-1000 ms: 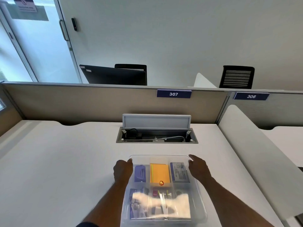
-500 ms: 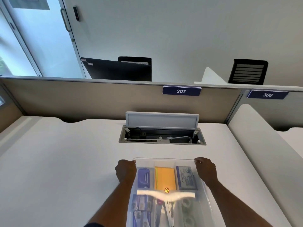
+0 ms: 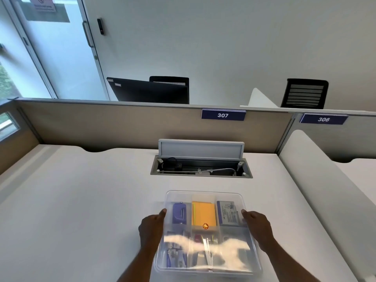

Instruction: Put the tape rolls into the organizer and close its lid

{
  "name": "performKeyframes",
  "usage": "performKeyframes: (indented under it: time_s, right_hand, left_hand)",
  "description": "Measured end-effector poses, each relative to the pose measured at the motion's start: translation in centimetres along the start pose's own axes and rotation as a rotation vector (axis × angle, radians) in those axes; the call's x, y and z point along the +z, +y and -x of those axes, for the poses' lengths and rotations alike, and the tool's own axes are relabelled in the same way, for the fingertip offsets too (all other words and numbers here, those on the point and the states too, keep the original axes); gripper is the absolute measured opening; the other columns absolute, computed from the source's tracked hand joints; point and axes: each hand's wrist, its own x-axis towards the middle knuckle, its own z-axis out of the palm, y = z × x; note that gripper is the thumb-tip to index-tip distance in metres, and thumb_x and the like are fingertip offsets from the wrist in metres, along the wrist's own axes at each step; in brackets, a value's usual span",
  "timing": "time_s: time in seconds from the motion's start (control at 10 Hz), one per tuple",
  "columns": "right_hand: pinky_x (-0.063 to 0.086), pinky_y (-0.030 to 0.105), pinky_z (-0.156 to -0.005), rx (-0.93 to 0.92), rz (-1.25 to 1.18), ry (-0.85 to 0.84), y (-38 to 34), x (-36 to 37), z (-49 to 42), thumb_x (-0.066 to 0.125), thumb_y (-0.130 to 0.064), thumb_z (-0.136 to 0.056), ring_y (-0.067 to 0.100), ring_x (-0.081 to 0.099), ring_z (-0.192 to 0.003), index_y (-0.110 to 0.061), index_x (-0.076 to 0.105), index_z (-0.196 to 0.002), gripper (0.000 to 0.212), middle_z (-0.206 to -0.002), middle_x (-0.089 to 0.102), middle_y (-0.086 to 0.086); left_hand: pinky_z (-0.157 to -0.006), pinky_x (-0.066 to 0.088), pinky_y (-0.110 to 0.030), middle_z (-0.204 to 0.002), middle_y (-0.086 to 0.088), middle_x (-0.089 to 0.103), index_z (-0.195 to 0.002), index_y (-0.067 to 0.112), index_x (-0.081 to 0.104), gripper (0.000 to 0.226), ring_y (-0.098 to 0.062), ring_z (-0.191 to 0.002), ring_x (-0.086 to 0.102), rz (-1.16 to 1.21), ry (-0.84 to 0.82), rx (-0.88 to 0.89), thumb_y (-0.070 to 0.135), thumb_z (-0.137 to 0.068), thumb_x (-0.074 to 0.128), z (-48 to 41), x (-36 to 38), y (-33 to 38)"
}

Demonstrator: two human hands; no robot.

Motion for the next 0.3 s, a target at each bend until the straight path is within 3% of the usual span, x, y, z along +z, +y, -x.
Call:
performKeyframes:
  time_s: [0.1, 0.2, 0.3]
  right_hand:
    - [0.046, 0.035, -0.07, -0.097, 0.144, 0.048, 0.1, 0.0, 0.7, 0.049, -0.045, -0.091, 0.028, 0.06, -0.072, -0.008, 0.059, -0.068, 0.044, -0.071, 0.065, 0.011]
    - [0.052, 0.041, -0.082, -0.242, 0.399, 0.188, -0.1, -0.4, 1.5, 0.051, -0.043, -0.091, 0.034, 0.063, -0.099, -0.004, 0.061, -0.111, 0.045, -0.103, 0.067, 0.016]
    - [0.056, 0.041, -0.079, -0.417, 0.59, 0.198, -0.8, -0.3, 2.4, 0.027, -0.059, -0.092, 0.034, 0.064, -0.093, -0.001, 0.061, -0.107, 0.069, -0.098, 0.068, 0.017]
  left_hand:
    - [-0.085, 0.049, -0.038, -0.084, -0.012, 0.071, -0.073, 0.008, 0.066, 0.055, -0.026, -0.078, 0.062, -0.045, 0.007, 0.042, 0.049, -0.097, 0.04, 0.5, -0.2, -0.5]
    - [-0.108, 0.033, -0.037, -0.14, -0.011, 0.052, -0.136, 0.007, 0.05, 0.059, -0.026, -0.129, 0.047, -0.099, 0.01, 0.099, 0.051, -0.097, 0.04, 1.7, -0.7, -0.1]
    - [-0.116, 0.015, -0.03, -0.159, -0.007, 0.019, -0.151, 0.009, 0.021, 0.069, -0.019, -0.146, 0.016, -0.277, -0.014, 0.336, 0.052, -0.098, 0.032, 2.5, -0.9, 0.8]
